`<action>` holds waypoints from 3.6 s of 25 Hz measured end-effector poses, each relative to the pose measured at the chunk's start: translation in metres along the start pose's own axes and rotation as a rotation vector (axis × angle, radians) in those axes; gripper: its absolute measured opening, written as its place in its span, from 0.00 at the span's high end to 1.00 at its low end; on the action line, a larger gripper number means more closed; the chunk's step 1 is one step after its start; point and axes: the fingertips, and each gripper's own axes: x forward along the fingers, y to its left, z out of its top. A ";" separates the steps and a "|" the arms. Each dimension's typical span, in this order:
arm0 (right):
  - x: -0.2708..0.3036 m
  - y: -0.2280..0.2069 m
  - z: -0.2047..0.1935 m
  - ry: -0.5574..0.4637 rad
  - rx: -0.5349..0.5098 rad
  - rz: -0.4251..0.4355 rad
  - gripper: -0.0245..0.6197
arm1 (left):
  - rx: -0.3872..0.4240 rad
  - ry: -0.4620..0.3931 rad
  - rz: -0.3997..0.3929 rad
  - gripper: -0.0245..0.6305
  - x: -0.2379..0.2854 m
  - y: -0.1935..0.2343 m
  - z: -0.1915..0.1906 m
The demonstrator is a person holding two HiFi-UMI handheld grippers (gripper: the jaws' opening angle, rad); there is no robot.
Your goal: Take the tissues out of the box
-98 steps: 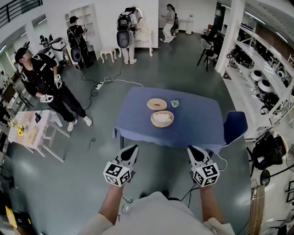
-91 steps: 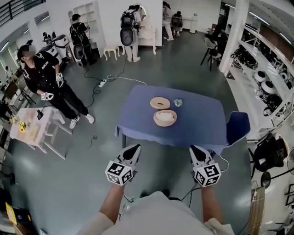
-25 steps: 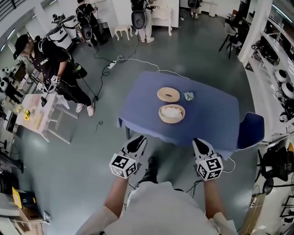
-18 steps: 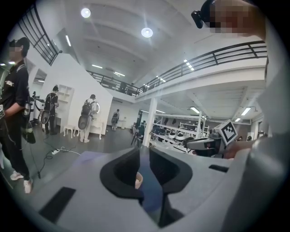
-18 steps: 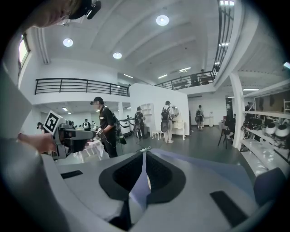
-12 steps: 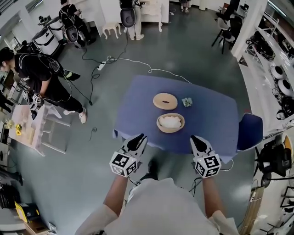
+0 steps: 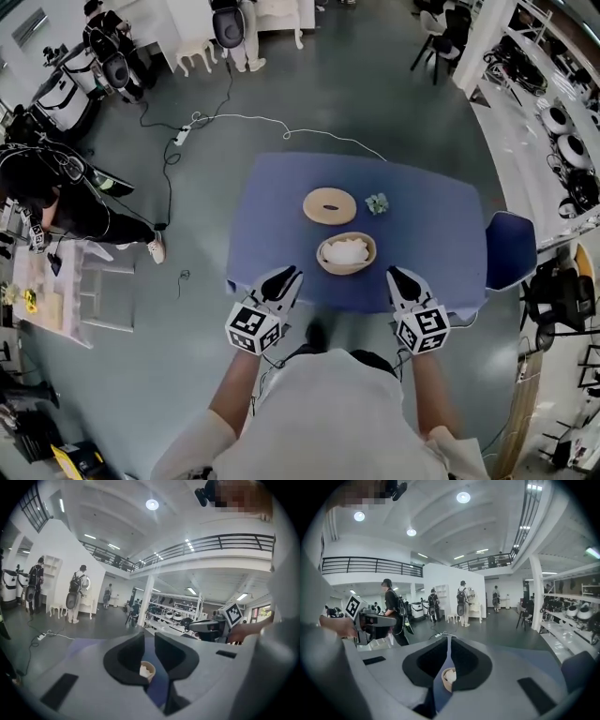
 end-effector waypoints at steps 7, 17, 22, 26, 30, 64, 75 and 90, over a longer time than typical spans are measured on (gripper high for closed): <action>0.009 -0.022 -0.015 0.038 0.023 -0.022 0.89 | -0.014 0.049 -0.052 0.85 0.037 -0.004 -0.018; 0.023 -0.064 -0.042 0.110 0.056 0.040 0.89 | -0.024 0.101 -0.020 0.85 0.099 -0.021 -0.036; 0.043 -0.085 -0.053 0.154 0.054 0.085 0.89 | -0.035 0.160 0.004 0.85 0.132 -0.018 -0.056; 0.055 -0.104 -0.064 0.197 0.068 0.121 0.89 | -0.005 0.237 0.007 0.85 0.160 -0.016 -0.077; 0.078 -0.124 -0.082 0.242 0.076 0.146 0.89 | 0.035 0.334 0.001 0.85 0.195 -0.003 -0.111; 0.128 -0.180 -0.176 0.401 0.186 0.236 0.89 | 0.595 1.088 -0.163 0.72 0.293 0.045 -0.346; 0.128 -0.196 -0.181 0.404 0.211 0.239 0.89 | 0.559 1.031 -0.124 0.93 0.294 0.037 -0.325; 0.123 -0.189 -0.154 0.379 0.163 0.299 0.89 | 0.434 0.851 0.015 0.93 0.272 0.017 -0.256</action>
